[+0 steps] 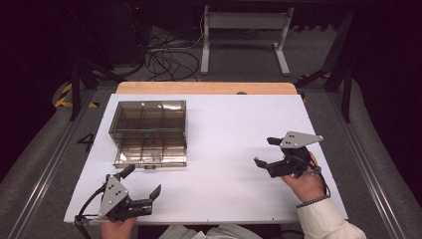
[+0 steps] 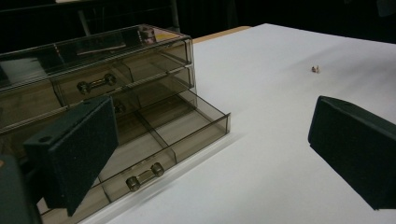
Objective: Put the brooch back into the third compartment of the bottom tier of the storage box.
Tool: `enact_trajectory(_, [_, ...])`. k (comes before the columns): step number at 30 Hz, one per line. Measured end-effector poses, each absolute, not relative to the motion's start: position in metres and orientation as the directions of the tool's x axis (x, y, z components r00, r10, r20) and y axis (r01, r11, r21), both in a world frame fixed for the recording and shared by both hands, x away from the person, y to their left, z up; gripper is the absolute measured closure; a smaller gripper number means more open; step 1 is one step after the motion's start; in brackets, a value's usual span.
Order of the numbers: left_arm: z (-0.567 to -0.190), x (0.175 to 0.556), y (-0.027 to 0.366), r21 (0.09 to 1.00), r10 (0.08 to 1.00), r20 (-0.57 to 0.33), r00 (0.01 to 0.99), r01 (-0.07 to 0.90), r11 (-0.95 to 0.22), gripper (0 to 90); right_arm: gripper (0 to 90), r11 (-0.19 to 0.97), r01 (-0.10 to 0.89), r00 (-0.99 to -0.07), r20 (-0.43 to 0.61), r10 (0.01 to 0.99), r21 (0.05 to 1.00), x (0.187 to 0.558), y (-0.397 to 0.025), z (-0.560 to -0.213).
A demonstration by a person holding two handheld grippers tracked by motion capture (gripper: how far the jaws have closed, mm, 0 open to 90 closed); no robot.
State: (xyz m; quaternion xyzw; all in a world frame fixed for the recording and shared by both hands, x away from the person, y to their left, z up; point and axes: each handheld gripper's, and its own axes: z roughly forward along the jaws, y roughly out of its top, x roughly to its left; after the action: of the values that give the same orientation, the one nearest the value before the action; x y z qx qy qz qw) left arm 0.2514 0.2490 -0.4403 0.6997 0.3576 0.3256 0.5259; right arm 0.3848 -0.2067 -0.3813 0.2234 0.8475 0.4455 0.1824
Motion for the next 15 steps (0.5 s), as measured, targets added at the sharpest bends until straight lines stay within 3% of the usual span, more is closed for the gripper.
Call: enact_trajectory(15, [-0.441,0.252,0.249,0.969,0.843,0.076,0.533,0.161,-0.189,2.6,23.7,0.620,0.307,-0.845,-0.093,0.527,0.722,0.403,-0.196,-0.381])
